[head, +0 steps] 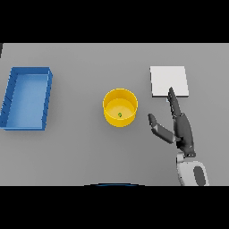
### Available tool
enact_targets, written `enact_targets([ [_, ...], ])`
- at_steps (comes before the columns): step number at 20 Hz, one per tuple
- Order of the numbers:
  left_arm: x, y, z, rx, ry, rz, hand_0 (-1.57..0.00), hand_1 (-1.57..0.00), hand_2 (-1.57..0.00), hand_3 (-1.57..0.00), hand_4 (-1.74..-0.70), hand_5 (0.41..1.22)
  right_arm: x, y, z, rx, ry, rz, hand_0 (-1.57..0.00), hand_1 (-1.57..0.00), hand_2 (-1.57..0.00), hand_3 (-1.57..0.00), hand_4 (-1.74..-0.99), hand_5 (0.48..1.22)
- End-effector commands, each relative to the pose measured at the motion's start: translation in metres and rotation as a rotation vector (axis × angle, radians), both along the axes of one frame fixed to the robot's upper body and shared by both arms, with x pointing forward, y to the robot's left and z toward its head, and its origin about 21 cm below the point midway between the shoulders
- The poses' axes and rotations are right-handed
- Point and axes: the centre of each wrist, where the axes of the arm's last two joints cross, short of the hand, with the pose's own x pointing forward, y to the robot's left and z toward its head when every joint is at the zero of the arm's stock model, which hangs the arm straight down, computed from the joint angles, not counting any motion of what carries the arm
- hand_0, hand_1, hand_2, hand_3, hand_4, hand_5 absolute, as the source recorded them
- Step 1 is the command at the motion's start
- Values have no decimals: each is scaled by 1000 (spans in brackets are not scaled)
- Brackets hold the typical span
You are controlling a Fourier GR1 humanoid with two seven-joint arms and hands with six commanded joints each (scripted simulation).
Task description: Pick up the red beaker and tilt it to pour out 1 green nut into yellow bowl. Pick up the yellow bowl and place it on the metallic measuring scale.
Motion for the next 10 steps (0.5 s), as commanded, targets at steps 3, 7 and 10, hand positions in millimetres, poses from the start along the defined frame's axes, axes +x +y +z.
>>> enact_targets([
  [3,-4,52,-41,-199,-2,144,-1571,-1571,-1571,-1525,-1740,1221,-1,0,-2,-2,21,15,1,1,1,1,-1106,642],
  [7,-13,89,-83,-420,20,376,-1571,-1571,-1571,-1552,-1741,1221,3,0,-4,-5,27,32,1,1,1,1,-1157,666],
  [10,-23,105,-106,-545,27,446,-1571,-1571,-1571,-1488,-1741,1221,2,-1,-3,-26,8,46,1,1,1,1,-1181,687],
])
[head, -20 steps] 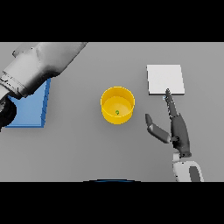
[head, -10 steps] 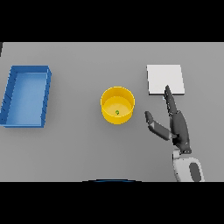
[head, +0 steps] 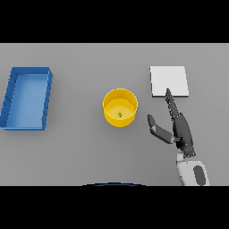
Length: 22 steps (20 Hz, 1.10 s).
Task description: Pick up the red beaker and tilt it to pour out 1 green nut into yellow bowl. Pick up the yellow bowl and place it on the metallic measuring scale.
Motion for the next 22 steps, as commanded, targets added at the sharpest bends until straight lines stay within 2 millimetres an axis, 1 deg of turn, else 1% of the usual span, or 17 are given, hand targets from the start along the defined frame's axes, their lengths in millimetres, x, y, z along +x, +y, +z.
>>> enact_targets([
  [1,-5,5,-12,-37,15,28,-1571,-1571,-1571,-1462,-1741,1221,0,0,1,-14,-5,-3,1,1,1,1,-1188,696],
  [2,-9,5,-27,-73,21,46,-1571,-1571,-1571,-1428,-1741,1221,-2,0,0,-24,2,-7,1,1,1,1,-1191,702],
  [3,-16,9,-35,-108,22,62,-1571,-1571,-1571,-1396,-1741,1221,-3,0,-1,-28,2,-7,1,1,1,1,-1192,704],
  [5,-28,5,-56,-162,23,82,-1571,-1571,-1571,-1374,-1741,1221,-2,-4,-2,-31,19,-12,1,1,1,1,-1199,707],
  [7,-44,6,-72,-213,25,109,-1571,-1571,-1571,-1376,-1741,1221,-2,-3,-2,-28,-1,-10,1,1,1,1,-1207,708],
  [9,-56,4,-83,-245,25,135,-1571,-1571,-1571,-1389,-1741,1221,1,-5,-3,-38,14,-20,1,1,1,1,-1202,699],
  [10,-62,6,-88,-254,36,144,-1571,-1571,-1571,-1396,-1741,1221,1,-2,-3,-33,8,-15,1,1,1,1,-1201,696],
  [12,-76,-1,-106,-271,55,152,-1571,-1571,-1571,-1387,-1741,1221,0,0,-4,-21,9,-10,1,1,1,1,-1195,690],
  [13,-82,-2,-110,-273,66,163,-1571,-1571,-1571,-1383,-1741,1221,0,-5,-2,-23,1,-20,1,1,1,1,-1186,687],
  [15,-89,-5,-117,-297,96,160,-1571,-1571,-1571,-1384,-1741,1076,1,-2,-2,-17,11,-10,1,1,1,1,-1170,683],
  [16,-92,-7,-117,-320,119,151,-1571,-1571,-1571,-1374,-1740,1008,-1,-1,-3,-15,21,-10,1,1,1,1,-1169,680],
  [17,-96,-8,-118,-323,151,142,-1571,-1571,-1571,-1366,-1735,955,0,0,-3,-17,21,-16,1,1,1,1,-1168,679],
  [18,-98,-11,-119,-318,192,111,-1571,-1571,-1571,-1407,-1661,888,0,0,-2,-14,11,-12,1,1,1,1,-1165,678],
  [19,-101,-12,-115,-326,195,82,-1571,-1571,-1571,-1368,-1493,827,1,2,0,-22,11,-15,1,1,1,1,-1165,675],
  [20,-107,-11,-114,-287,212,15,-1571,-1545,-1489,-1238,-1311,774,-1,0,0,-29,12,-18,1,1,1,1,-1163,671],
  [21,-112,-8,-111,-266,220,-41,-1495,-1380,-1311,-1098,-1155,740,-1,2,-3,-31,20,-15,1,1,1,1,-1159,669],
  [22,-114,-4,-112,-281,230,-100,-1253,-1104,-1049,-884,-1031,714,1,1,-4,-35,30,-21,1,1,1,1,-1161,669],
])
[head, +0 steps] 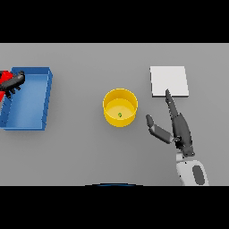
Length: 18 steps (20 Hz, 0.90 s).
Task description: Pick up the red beaker and tilt it to pour out 1 green nut into yellow bowl. Pick up the yellow bowl and place it on the metallic measuring scale.
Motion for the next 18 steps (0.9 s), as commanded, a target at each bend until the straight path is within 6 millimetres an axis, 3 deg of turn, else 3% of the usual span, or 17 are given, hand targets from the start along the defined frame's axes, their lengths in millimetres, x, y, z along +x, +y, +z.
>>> enact_targets([
  [1,-2,1,2,-16,20,-32,-1003,-883,-839,-707,-933,697,-3,-4,-1,3,-12,5,1,1,1,1,-1162,671],
  [4,-6,5,4,17,66,-68,-513,-452,-429,-361,-785,656,-2,-2,3,11,-35,14,1,1,1,1,-1147,680],
  [7,-3,5,-4,66,73,-70,-262,-231,-219,-185,-741,648,-2,-4,-1,4,-10,14,1,1,1,1,-1156,690],
  [14,2,1,-9,81,-40,-56,-54,-48,-45,-38,-711,663,0,1,6,-80,-1,3,1,1,1,1,-1163,677],
  [16,3,-1,-8,75,-55,-53,-34,-30,-29,-24,-710,679,1,3,9,-128,-34,78,1,1,1,1,-1132,703],
  [18,3,2,-6,79,-66,-51,-22,-19,-18,-15,-710,689,8,-2,15,-227,-42,172,1,1,1,1,-1153,728],
])
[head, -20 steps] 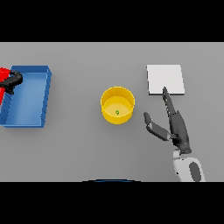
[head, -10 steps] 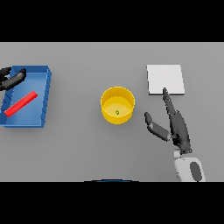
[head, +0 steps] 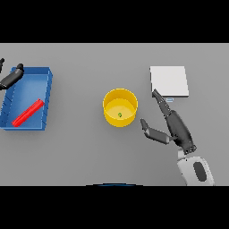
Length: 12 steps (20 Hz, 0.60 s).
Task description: Pick up the red beaker and tilt it to pour out 1 green nut into yellow bowl. Pick up the yellow bowl and place it on the metallic measuring scale.
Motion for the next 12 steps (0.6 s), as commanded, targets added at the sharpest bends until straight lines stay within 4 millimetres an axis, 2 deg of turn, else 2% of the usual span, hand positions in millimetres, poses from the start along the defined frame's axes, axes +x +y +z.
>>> enact_targets([
  [1,0,-2,0,-6,0,-4,-17,-15,-14,-12,-713,683,8,-2,8,-73,-4,34,1,1,1,1,-1172,728],
  [2,0,-2,0,-18,-10,-8,-13,-12,-11,-9,-719,676,14,-2,14,-179,-1,68,1,1,1,1,-1190,716],
  [6,1,-5,-3,-41,-16,-22,-5,-4,-4,-3,-719,665,36,18,36,-538,-95,281,1,1,1,1,-1222,701],
  [9,1,-8,-4,-37,-9,-30,-2,-2,-2,-1,-712,672,49,33,43,-740,-148,414,1,1,1,1,-1228,703],
  [12,-2,-9,-4,-51,-10,-37,-1,0,0,0,-714,682,62,44,48,-871,-159,518,1,1,1,1,-1213,705],
])
